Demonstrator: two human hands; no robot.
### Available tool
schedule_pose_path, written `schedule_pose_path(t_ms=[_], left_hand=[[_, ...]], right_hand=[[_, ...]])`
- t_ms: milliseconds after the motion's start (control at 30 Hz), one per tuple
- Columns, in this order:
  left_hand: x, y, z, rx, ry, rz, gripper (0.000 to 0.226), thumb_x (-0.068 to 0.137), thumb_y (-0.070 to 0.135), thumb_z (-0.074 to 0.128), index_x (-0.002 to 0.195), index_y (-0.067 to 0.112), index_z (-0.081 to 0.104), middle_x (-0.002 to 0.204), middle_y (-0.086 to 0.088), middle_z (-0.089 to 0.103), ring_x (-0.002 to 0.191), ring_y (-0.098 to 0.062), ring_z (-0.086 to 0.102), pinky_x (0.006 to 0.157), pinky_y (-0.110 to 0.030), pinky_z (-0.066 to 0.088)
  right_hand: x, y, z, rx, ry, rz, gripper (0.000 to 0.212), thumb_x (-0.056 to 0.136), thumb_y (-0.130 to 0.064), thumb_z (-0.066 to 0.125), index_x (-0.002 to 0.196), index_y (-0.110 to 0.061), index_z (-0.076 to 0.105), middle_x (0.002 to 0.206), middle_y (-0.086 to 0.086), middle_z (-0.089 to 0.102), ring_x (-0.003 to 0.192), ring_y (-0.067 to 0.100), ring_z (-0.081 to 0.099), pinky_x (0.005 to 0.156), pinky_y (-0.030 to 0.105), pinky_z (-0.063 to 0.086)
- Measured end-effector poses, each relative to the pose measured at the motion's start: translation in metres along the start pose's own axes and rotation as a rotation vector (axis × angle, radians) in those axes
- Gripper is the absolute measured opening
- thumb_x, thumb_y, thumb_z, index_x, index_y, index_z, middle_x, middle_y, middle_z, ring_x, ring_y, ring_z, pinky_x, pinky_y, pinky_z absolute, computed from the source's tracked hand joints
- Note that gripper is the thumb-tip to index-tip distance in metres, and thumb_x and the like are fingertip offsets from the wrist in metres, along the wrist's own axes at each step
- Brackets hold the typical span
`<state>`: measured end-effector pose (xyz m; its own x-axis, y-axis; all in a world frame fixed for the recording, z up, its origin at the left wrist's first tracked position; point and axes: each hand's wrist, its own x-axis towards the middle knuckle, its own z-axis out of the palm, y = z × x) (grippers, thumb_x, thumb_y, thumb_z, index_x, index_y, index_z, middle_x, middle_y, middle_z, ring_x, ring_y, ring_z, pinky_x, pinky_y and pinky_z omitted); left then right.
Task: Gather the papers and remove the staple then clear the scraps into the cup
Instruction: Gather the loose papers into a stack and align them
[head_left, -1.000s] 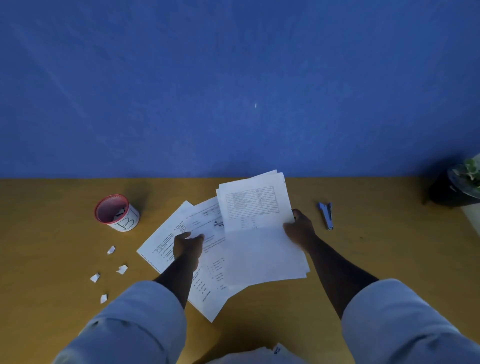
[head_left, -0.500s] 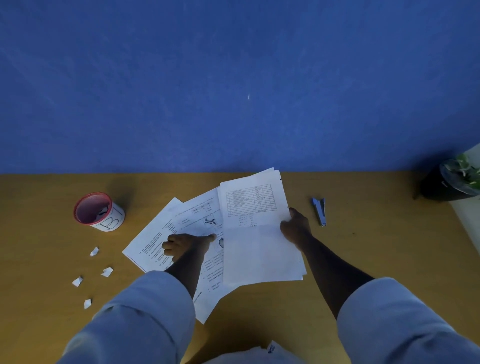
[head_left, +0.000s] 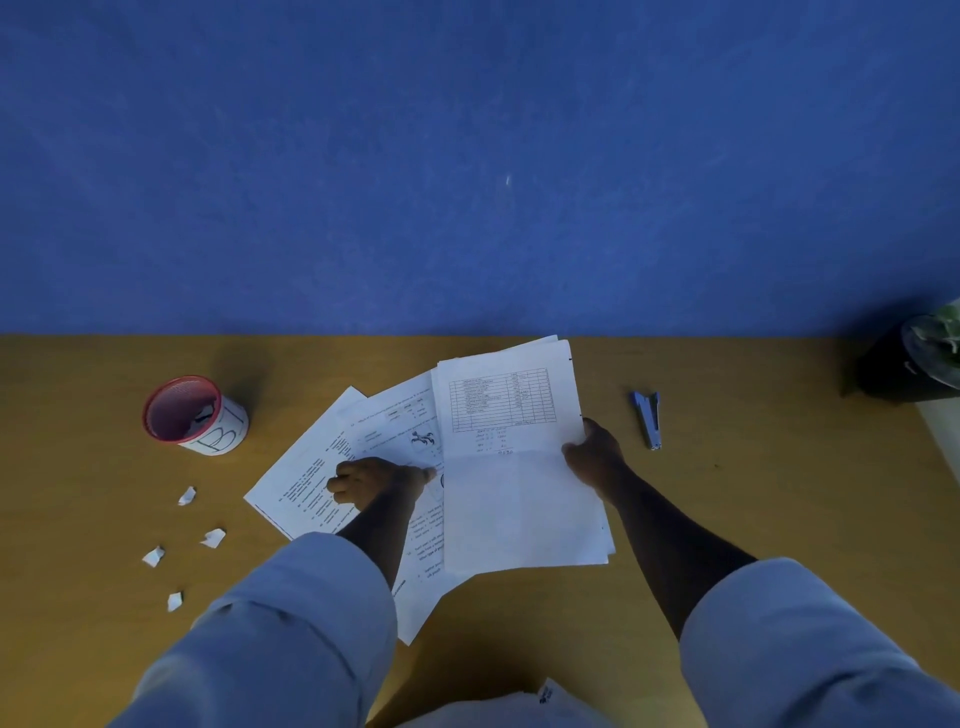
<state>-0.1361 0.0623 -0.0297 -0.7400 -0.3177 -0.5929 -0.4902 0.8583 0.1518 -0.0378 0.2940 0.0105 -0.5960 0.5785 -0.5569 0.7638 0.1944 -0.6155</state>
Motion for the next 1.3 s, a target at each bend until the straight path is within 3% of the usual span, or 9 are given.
schedule_pose_path(t_ms=[133, 333, 433, 600, 700, 900, 1000, 1200, 1300], left_hand=[[0.011, -0.006, -0.010, -0.093, -0.144, -0.047, 0.121, 0.060, 0.053, 0.084, 0.150, -0.005, 0.026, 0.157, -0.028, 0.023, 0.145, -0.045, 0.025, 0.117, -0.053, 0.026], [-0.006, 0.003, -0.001, -0.082, 0.082, -0.105, 0.124, 0.063, 0.067, 0.079, 0.150, 0.007, 0.013, 0.155, -0.022, 0.023, 0.141, -0.038, 0.031, 0.116, -0.047, 0.030], [-0.006, 0.002, -0.003, -0.099, 0.076, -0.131, 0.124, 0.056, 0.067, 0.083, 0.145, 0.009, 0.019, 0.147, -0.019, 0.034, 0.133, -0.032, 0.041, 0.110, -0.041, 0.038], [-0.003, -0.010, 0.003, -0.479, 0.051, 0.026, 0.088, 0.069, 0.036, 0.086, 0.136, 0.017, 0.032, 0.130, -0.011, 0.055, 0.114, -0.035, 0.058, 0.101, -0.050, 0.049], [-0.006, -0.020, 0.004, -0.567, 0.087, 0.106, 0.067, 0.085, 0.034, 0.075, 0.140, 0.019, 0.039, 0.142, -0.011, 0.052, 0.124, -0.037, 0.055, 0.106, -0.053, 0.044], [-0.006, -0.026, -0.011, -0.822, -0.105, 0.248, 0.046, 0.095, 0.025, 0.063, 0.137, 0.017, 0.047, 0.138, -0.007, 0.056, 0.122, -0.035, 0.057, 0.103, -0.054, 0.048], [-0.011, -0.023, -0.029, -0.939, -0.308, 0.365, 0.028, 0.094, 0.019, 0.062, 0.122, 0.015, 0.058, 0.119, -0.010, 0.067, 0.112, -0.037, 0.062, 0.099, -0.055, 0.049], [-0.019, -0.009, -0.053, -1.071, -0.472, 0.318, 0.033, 0.099, 0.022, 0.054, 0.132, 0.019, 0.057, 0.133, -0.009, 0.063, 0.121, -0.035, 0.058, 0.107, -0.062, 0.041], [-0.021, -0.005, -0.061, -1.102, -0.613, 0.385, 0.038, 0.100, 0.044, 0.048, 0.134, 0.030, 0.056, 0.135, -0.002, 0.064, 0.119, -0.029, 0.063, 0.102, -0.058, 0.047]], right_hand=[[-0.002, -0.003, 0.003, 0.005, -0.014, -0.004, 0.043, 0.085, -0.004, 0.051, 0.127, -0.014, 0.053, 0.121, 0.005, 0.059, 0.095, 0.019, 0.053, 0.054, 0.016, 0.044], [-0.003, -0.007, 0.004, 0.000, -0.019, -0.016, 0.047, 0.085, -0.003, 0.052, 0.131, -0.013, 0.051, 0.126, 0.006, 0.058, 0.107, 0.024, 0.055, 0.068, 0.021, 0.046], [-0.004, -0.009, 0.004, -0.006, -0.029, -0.020, 0.047, 0.086, -0.004, 0.052, 0.132, -0.012, 0.049, 0.127, 0.007, 0.057, 0.109, 0.025, 0.055, 0.062, 0.018, 0.045], [-0.006, -0.011, 0.001, 0.018, -0.055, -0.017, 0.045, 0.085, -0.003, 0.051, 0.129, -0.014, 0.052, 0.110, 0.002, 0.059, 0.082, 0.011, 0.055, 0.048, 0.014, 0.043], [-0.006, -0.011, -0.001, 0.029, -0.081, -0.012, 0.041, 0.083, -0.005, 0.051, 0.122, -0.016, 0.056, 0.097, -0.004, 0.059, 0.076, 0.007, 0.055, 0.046, 0.015, 0.044], [-0.007, -0.014, 0.000, 0.148, -0.144, 0.009, 0.033, 0.084, -0.008, 0.057, 0.112, -0.024, 0.056, 0.096, -0.005, 0.062, 0.091, 0.012, 0.059, 0.080, 0.034, 0.055], [-0.008, -0.020, 0.002, 0.195, -0.179, 0.010, 0.044, 0.086, -0.011, 0.059, 0.129, -0.017, 0.053, 0.110, -0.003, 0.060, 0.087, 0.008, 0.057, 0.068, 0.024, 0.051], [-0.009, -0.027, 0.003, 0.290, -0.200, 0.018, 0.041, 0.087, -0.004, 0.058, 0.126, -0.015, 0.055, 0.116, 0.002, 0.063, 0.105, 0.021, 0.060, 0.087, 0.031, 0.048], [-0.009, -0.029, 0.002, 0.303, -0.214, 0.012, 0.035, 0.087, -0.003, 0.059, 0.120, -0.015, 0.056, 0.121, 0.006, 0.063, 0.106, 0.022, 0.059, 0.099, 0.039, 0.048]])
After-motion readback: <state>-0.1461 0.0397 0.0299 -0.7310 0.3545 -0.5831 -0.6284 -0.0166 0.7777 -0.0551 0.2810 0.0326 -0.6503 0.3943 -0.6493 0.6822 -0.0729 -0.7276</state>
